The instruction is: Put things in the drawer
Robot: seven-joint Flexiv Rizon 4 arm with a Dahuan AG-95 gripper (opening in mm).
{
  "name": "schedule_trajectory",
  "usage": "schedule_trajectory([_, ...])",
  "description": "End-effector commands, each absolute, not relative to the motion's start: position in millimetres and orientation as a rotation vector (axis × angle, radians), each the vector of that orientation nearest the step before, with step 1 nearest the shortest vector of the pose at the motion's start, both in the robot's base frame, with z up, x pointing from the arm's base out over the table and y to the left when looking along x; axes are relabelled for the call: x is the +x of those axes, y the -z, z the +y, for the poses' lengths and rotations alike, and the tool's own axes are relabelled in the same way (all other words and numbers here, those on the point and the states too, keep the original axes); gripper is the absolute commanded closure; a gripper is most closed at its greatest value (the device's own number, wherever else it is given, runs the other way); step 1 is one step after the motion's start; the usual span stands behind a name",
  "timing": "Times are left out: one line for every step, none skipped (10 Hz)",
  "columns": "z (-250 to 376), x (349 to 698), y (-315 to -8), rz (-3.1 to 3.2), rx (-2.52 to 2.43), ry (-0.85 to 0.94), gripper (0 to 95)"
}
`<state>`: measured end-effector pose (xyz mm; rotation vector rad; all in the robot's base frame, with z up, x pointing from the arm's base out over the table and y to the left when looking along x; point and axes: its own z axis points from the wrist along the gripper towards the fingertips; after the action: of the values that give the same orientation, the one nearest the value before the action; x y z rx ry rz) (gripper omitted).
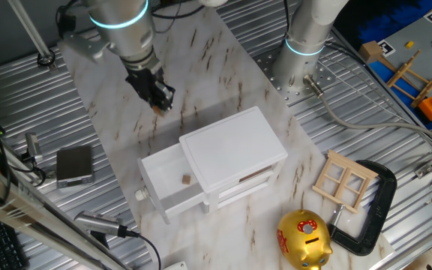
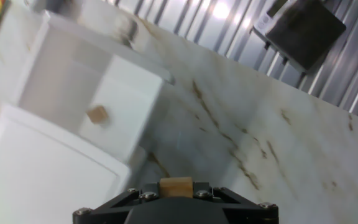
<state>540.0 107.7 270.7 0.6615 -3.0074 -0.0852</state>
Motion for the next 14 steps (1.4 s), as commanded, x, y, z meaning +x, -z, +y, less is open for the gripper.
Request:
schedule_trajectory([127.6, 550.6, -271.6, -3.012, 0.613, 0.082, 95.0])
schedule_trajectory([139.6, 553.9, -268.5, -3.021, 0.586, 0.080, 95.0])
schedule_trajectory([147.6, 555.4, -266.0, -3.028, 0.568, 0.078, 95.0])
schedule_trajectory([155.1, 556.8, -264.1, -3.032, 0.554, 0.077, 95.0])
schedule_trajectory([161.8, 557.8, -262.4, -3.031, 0.545, 0.075, 95.0])
schedule_trajectory([164.8, 557.8, -261.1, -3.032, 0.544, 0.072, 95.0])
schedule_trajectory([168.4, 557.5, -259.2, -3.028, 0.557, 0.070, 95.0])
schedule_trajectory([170.2, 557.1, -258.1, -3.029, 0.559, 0.067, 95.0])
schedule_trajectory([170.5, 557.1, -258.0, -3.029, 0.565, 0.067, 95.0])
schedule_trajectory([169.7, 556.5, -257.6, -3.020, 0.612, 0.057, 95.0])
schedule_trajectory([169.7, 556.5, -257.6, -3.013, 0.648, 0.061, 95.0])
schedule_trajectory([169.7, 556.5, -257.6, -2.995, 0.718, 0.063, 95.0])
schedule_trajectory([169.7, 556.5, -257.6, -2.981, 0.768, 0.066, 95.0])
schedule_trajectory([169.7, 556.5, -257.6, -2.962, 0.822, 0.064, 95.0])
